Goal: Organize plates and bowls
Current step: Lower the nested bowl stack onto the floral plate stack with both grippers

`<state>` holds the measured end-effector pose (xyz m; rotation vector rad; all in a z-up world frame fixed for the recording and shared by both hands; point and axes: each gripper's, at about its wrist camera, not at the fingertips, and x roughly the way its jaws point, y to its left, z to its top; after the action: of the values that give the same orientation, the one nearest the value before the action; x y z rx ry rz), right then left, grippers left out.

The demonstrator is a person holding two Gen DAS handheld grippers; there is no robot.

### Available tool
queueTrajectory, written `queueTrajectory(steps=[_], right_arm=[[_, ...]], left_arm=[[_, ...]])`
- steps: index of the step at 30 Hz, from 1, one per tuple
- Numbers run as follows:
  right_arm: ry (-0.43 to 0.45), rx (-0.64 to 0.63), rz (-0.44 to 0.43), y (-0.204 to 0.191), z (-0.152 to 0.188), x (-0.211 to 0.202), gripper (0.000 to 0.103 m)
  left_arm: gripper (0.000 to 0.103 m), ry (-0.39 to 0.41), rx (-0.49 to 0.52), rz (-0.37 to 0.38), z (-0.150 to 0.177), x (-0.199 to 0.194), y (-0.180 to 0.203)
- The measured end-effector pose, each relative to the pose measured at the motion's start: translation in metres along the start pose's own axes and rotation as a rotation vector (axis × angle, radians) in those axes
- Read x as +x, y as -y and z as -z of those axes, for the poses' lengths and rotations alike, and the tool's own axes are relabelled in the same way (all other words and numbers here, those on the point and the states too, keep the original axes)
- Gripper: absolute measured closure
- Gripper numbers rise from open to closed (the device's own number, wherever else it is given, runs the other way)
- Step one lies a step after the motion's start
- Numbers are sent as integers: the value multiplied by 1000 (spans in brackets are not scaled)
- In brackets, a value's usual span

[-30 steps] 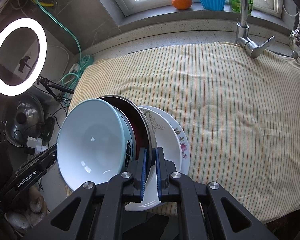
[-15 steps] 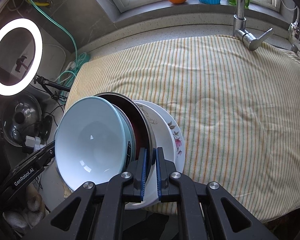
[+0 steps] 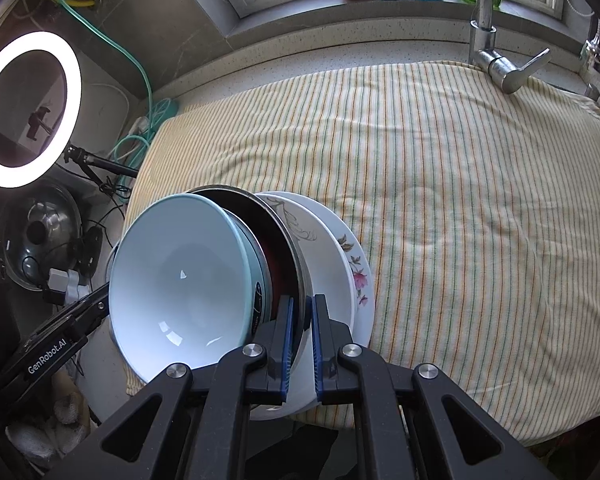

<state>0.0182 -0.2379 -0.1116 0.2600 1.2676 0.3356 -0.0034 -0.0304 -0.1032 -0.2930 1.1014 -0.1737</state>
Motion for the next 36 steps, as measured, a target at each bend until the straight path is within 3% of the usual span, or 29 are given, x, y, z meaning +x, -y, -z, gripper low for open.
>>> queueTrajectory(steps=[36], right_arm=[[23, -17, 7, -5, 0, 1, 92]], left_arm=[[97, 22, 36, -27, 0, -2, -1]])
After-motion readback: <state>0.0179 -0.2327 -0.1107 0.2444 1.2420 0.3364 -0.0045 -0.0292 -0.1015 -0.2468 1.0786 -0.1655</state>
